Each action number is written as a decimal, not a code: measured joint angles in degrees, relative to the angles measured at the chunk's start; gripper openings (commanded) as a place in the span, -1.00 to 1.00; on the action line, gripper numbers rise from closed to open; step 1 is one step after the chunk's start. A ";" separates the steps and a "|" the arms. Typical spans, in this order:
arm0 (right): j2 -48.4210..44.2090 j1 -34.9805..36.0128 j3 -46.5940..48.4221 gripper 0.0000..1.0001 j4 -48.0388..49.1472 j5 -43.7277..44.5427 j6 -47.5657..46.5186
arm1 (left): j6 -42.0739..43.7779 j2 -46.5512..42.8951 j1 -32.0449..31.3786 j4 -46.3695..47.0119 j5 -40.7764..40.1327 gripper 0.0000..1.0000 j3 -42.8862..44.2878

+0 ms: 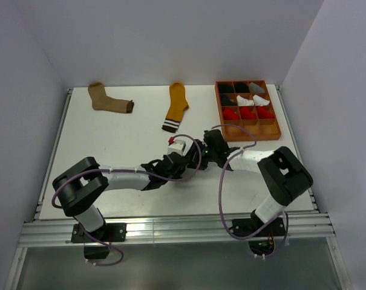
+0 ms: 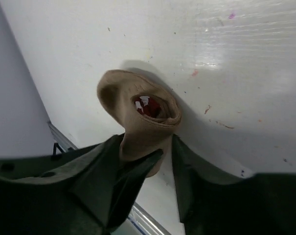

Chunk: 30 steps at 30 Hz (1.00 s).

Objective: Roll the socks
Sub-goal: Roll the sock at the center of the board.

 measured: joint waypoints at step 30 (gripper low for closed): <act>8.26 1.29 -13.62 -0.16 38.99 -0.37 9.75 | -20.02 -0.31 20.41 18.80 40.28 -0.99 -11.89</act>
